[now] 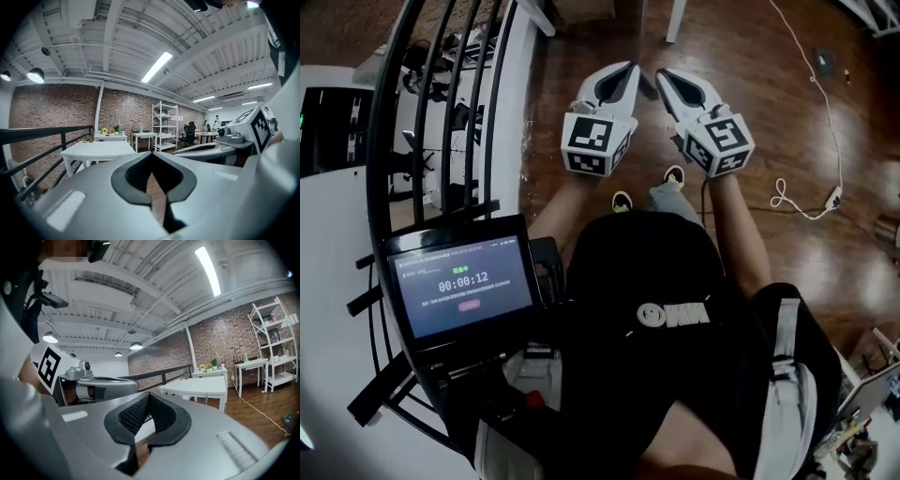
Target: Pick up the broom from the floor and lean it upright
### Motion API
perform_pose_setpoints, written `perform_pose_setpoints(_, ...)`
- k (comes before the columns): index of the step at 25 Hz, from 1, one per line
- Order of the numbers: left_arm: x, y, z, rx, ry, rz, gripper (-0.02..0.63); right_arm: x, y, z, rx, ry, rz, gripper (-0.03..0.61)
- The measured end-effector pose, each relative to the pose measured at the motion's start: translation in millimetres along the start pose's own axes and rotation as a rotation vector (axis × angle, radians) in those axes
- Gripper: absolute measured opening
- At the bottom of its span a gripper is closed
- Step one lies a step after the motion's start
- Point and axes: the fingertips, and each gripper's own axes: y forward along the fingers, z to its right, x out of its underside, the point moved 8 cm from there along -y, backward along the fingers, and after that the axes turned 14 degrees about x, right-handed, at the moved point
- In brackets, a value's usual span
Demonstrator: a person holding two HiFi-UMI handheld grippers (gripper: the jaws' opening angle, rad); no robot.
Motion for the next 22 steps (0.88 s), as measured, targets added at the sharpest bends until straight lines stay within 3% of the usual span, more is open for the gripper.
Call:
perform_pose_setpoints(4,22,-36,9,0.003,-0.023,-0.006,0.012,12,-14,-40,-0.010,-0.032,0.014,0.003)
perform_pose_setpoints(13,37,-44,15,0.015,-0.050,-0.016,0.012,21,-22,-46,0.028,-0.034,0.013,0.003)
perform_pose_setpoints(22,22,-26,16,0.045,-0.010,0.021,0.012,10,-21,-35,0.046,-0.054,0.044,0.003)
